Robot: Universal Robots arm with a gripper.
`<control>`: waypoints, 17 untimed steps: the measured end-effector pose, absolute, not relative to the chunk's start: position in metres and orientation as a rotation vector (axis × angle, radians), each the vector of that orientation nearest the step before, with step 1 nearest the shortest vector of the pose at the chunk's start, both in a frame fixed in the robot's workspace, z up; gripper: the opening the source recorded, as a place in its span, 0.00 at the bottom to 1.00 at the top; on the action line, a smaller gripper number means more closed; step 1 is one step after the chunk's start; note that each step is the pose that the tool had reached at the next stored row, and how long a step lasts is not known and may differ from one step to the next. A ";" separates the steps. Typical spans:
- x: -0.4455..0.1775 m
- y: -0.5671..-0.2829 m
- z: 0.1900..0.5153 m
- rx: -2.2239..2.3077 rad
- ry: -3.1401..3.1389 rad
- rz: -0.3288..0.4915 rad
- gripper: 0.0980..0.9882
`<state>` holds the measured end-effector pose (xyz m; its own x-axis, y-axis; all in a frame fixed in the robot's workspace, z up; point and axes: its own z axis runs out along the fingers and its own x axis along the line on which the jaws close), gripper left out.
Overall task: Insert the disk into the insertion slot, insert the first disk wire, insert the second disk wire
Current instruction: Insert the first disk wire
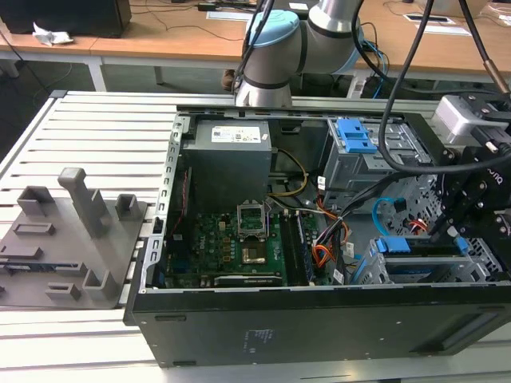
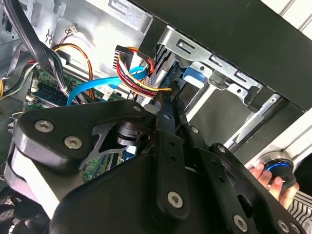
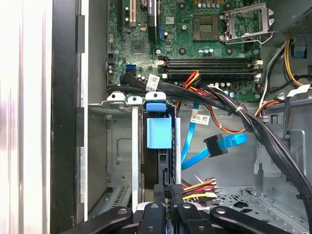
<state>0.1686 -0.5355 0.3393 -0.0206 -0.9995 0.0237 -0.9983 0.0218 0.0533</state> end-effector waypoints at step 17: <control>0.169 -0.536 0.374 2.159 -2.206 -0.033 0.14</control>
<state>0.1686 -0.5356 0.3736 -0.0206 -0.9995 0.0242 -0.9983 0.0219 0.0534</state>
